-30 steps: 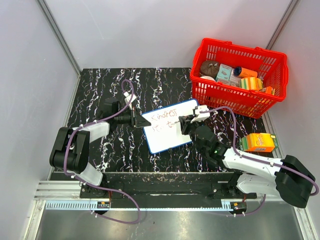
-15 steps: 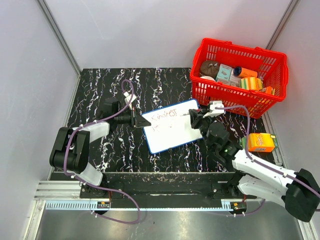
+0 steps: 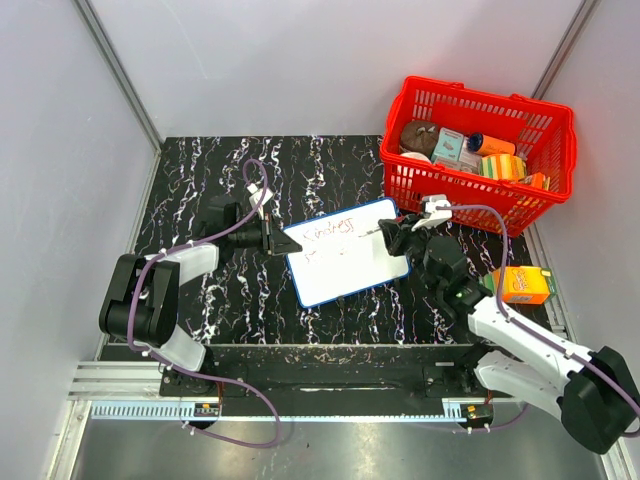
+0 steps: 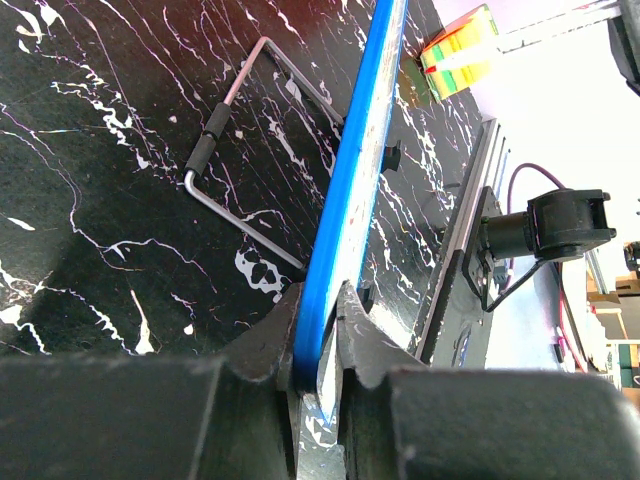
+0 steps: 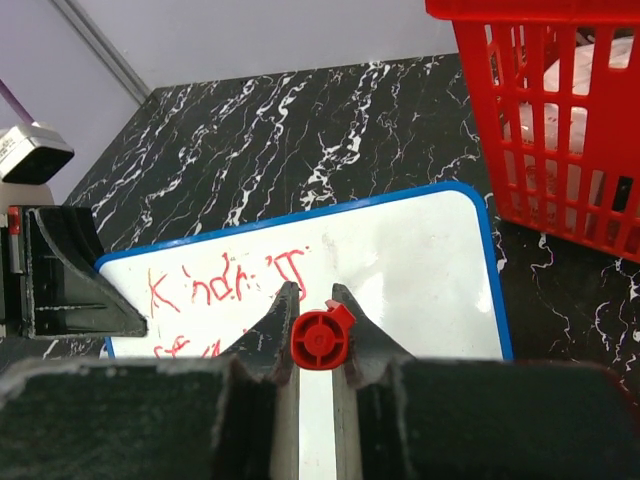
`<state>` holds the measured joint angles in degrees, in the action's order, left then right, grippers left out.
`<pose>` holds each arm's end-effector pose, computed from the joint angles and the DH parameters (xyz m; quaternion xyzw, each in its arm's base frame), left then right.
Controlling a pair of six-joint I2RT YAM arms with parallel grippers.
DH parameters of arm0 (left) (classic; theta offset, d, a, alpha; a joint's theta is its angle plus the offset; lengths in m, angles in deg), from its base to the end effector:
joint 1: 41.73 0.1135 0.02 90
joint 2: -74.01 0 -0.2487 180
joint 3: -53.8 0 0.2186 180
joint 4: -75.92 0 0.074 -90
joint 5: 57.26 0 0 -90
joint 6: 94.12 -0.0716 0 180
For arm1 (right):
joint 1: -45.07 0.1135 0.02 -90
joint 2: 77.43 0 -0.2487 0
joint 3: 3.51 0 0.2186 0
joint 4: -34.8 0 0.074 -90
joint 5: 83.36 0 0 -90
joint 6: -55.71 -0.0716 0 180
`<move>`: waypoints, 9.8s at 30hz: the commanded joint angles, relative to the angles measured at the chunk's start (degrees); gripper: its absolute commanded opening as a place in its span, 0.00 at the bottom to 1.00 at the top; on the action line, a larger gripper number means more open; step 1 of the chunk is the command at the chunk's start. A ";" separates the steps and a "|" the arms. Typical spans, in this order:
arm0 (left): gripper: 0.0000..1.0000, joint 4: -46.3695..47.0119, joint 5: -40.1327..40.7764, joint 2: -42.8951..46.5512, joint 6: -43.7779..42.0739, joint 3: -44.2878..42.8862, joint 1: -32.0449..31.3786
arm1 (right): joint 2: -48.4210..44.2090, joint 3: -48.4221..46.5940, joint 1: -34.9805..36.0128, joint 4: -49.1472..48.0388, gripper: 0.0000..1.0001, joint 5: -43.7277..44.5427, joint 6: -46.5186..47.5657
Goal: Write a sentence on the whiteboard
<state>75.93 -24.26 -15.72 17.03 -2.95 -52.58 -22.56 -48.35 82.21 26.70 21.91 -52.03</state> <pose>0.2804 -0.1149 0.1817 0.1576 0.7895 -0.5187 0.2877 0.1988 0.1269 0.2740 -0.0290 0.7179 0.2327 0.6554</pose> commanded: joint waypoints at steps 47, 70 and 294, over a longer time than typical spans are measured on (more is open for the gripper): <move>0.00 -1.35 16.47 -2.03 -10.25 -0.31 0.48 | 2.70 0.34 1.00 2.23 0.00 2.05 -2.12; 0.00 -1.27 16.47 -2.03 -10.25 -0.31 0.48 | 6.48 -3.35 0.91 0.04 0.00 7.49 -0.19; 0.00 -1.44 16.47 -2.20 -10.34 -0.40 0.22 | 3.31 -4.40 -1.90 2.41 0.00 12.42 1.21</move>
<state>75.49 -24.15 -15.76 16.83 -3.15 -52.65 -20.79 -50.10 80.66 32.16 35.48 -51.39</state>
